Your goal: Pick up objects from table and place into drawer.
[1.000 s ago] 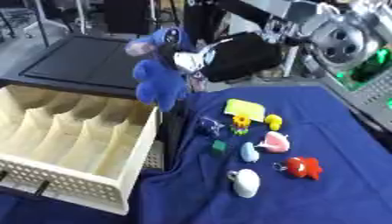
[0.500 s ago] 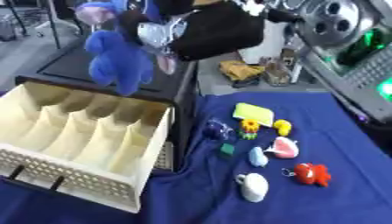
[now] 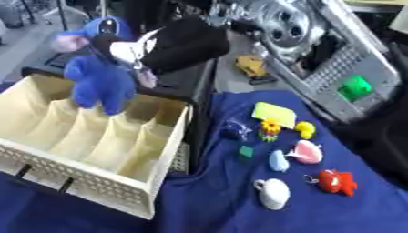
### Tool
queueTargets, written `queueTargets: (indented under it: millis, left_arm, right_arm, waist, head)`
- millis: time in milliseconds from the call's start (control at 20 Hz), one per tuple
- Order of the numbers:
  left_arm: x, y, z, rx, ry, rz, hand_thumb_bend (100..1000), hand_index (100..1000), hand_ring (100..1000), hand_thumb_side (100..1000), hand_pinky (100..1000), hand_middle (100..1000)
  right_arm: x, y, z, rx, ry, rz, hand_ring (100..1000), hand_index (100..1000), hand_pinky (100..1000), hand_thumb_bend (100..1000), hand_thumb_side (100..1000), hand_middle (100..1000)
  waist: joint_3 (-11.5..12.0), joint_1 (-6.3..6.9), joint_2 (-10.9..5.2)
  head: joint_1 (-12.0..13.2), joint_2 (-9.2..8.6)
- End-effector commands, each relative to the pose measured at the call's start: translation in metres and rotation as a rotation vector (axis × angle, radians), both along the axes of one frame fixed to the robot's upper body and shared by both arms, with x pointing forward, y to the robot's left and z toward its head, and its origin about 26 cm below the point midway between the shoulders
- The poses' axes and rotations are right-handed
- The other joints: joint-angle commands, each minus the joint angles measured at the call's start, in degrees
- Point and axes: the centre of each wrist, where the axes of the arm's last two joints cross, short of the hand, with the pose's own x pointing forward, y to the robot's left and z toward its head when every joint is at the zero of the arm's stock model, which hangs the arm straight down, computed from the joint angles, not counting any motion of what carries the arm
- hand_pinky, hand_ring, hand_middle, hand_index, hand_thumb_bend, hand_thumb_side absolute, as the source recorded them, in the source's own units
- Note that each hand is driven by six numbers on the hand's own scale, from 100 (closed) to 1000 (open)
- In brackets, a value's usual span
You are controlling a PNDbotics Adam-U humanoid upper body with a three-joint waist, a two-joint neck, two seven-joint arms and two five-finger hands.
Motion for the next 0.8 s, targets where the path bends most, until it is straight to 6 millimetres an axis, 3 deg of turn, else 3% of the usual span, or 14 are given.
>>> queueTargets:
  millis: [50,250,350,400,550,800]
  left_arm:
    - [0.000,-0.003,0.007,0.022,-0.023,-0.008,571,882,897,1000,826,742]
    - [0.001,-0.005,0.006,0.020,-0.024,-0.011,569,881,897,1000,826,740]
    - [0.001,-0.006,0.006,0.020,-0.026,-0.012,569,881,897,1000,826,740]
    - [0.001,-0.006,0.006,0.020,-0.027,-0.011,569,881,897,1000,826,739]
    - [0.001,-0.006,0.006,0.020,-0.028,-0.011,569,882,897,1000,826,739]
    - [0.001,-0.006,0.006,0.020,-0.031,-0.009,571,882,897,1000,826,739]
  right_arm:
    - [0.008,0.002,0.001,-0.033,-0.008,-0.023,599,494,636,341,401,348]
    - [0.022,0.005,-0.009,-0.059,0.019,-0.042,610,495,647,357,396,348]
    - [0.027,0.006,-0.013,-0.072,0.036,-0.035,649,584,674,582,529,423]
    - [0.028,0.005,-0.014,-0.082,0.040,-0.028,680,653,692,615,608,475]
    - [0.027,0.003,-0.013,-0.088,0.032,-0.010,710,719,713,637,660,531]
    - [0.021,-0.003,-0.006,-0.044,-0.001,-0.002,709,725,714,633,665,539]
  waist:
    - [0.3,0.39,-0.33]
    - [0.9,0.55,0.38]
    - [1.1,0.62,0.69]
    - [1.2,0.66,0.82]
    - [1.1,0.73,1.03]
    - [0.8,0.92,1.10]
  head:
    - [-0.3,-0.41]
    - [-0.5,-0.83]
    - [-0.6,-0.93]
    - [-0.5,-0.94]
    - [-0.5,-1.00]
    - [-0.4,-0.98]
